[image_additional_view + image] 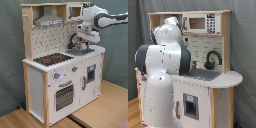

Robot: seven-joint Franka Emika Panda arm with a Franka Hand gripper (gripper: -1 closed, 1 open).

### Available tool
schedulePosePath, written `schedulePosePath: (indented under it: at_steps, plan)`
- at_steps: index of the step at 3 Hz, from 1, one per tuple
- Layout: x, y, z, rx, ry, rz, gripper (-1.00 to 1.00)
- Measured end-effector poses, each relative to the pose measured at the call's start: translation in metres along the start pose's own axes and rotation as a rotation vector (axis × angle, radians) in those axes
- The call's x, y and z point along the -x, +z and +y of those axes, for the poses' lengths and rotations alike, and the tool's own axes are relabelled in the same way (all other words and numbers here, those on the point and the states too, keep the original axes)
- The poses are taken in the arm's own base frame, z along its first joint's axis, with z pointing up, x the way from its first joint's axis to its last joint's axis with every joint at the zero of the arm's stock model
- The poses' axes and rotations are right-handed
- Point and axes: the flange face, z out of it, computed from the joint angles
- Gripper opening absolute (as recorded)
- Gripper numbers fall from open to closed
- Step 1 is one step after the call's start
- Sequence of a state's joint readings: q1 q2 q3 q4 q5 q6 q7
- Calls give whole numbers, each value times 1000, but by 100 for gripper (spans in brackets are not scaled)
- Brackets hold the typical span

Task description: Play with the kitchen

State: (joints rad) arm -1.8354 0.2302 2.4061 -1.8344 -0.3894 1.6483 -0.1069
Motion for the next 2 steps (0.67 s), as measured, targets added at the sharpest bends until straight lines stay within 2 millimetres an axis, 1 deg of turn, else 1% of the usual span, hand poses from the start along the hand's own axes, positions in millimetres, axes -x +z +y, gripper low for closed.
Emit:
schedulePosePath:
  at_steps: [1, 2]
  plan:
    - [14, 19, 9, -13, -2, 2, -100]
    - [31, 36, 23, -36, 11, 9, -100]
